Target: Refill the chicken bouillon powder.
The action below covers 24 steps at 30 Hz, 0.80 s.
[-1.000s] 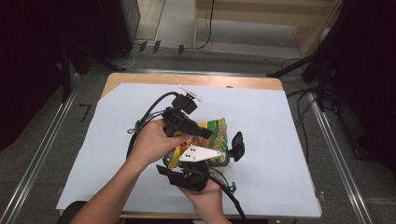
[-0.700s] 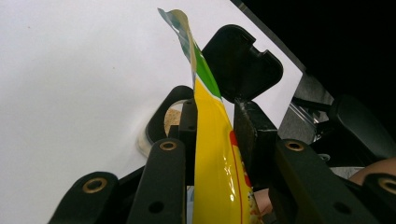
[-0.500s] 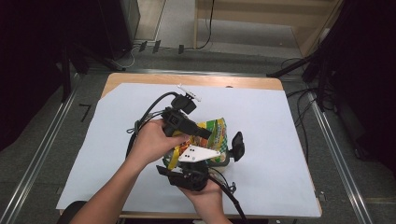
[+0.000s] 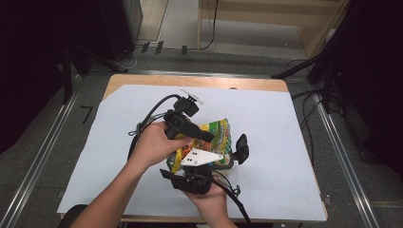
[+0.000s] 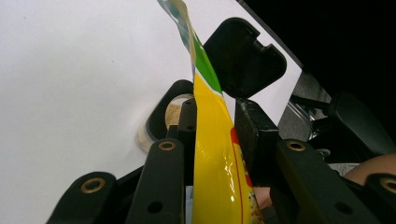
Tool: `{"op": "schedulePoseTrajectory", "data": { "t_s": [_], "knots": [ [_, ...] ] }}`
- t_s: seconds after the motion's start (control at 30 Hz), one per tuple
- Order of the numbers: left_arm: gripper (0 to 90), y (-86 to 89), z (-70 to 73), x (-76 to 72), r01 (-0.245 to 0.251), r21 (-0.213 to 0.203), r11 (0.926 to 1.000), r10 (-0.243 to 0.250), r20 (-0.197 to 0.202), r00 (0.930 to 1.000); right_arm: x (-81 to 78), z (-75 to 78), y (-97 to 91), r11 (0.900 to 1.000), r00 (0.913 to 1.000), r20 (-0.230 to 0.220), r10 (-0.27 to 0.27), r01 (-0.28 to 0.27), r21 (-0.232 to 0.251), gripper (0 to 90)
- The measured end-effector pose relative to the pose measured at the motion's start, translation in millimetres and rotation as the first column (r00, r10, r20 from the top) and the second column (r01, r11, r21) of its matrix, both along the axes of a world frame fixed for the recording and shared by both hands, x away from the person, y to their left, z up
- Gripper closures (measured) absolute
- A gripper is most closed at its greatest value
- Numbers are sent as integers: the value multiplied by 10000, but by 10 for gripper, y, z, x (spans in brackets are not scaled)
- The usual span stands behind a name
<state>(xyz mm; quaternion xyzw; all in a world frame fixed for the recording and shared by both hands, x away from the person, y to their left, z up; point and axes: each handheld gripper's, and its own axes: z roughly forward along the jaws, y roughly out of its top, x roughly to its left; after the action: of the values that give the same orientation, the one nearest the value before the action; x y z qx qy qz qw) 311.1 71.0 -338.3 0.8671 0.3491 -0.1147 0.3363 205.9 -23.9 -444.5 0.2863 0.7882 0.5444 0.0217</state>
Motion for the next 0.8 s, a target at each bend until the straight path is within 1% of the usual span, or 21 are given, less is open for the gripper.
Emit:
{"op": "schedulePoseTrajectory", "data": {
  "t_s": [0.1,0.17,0.27,0.4,0.6,0.73,0.8],
  "knots": [
    [728,-1,-31,8,26,30,10000,-26,-112,9999,6,-39,-10,10000,10000,11,-22,22,-91,662],
    [728,-1,-43,13,42,22,10000,-42,-186,9998,5,-55,-7,9997,9999,122,1,2,-232,663],
    [729,8,-73,36,102,-92,9999,-105,-410,9991,3,-80,-4,9995,9998,218,9,-3,-304,664],
    [729,23,-119,64,98,-54,9999,-102,-623,9980,1,-125,3,9991,9996,284,31,-19,-422,660],
    [729,20,-162,79,204,0,9998,-204,-750,9970,-9,-187,21,9974,9986,504,133,-97,-707,657],
    [731,23,-186,87,324,39,9995,-320,-764,9966,-8,-216,25,9964,9981,539,290,-246,-812,654],
    [729,20,-194,89,363,26,9993,-359,-771,9964,-13,-234,33,9945,9966,726,385,-311,-999,653]
  ]
}}
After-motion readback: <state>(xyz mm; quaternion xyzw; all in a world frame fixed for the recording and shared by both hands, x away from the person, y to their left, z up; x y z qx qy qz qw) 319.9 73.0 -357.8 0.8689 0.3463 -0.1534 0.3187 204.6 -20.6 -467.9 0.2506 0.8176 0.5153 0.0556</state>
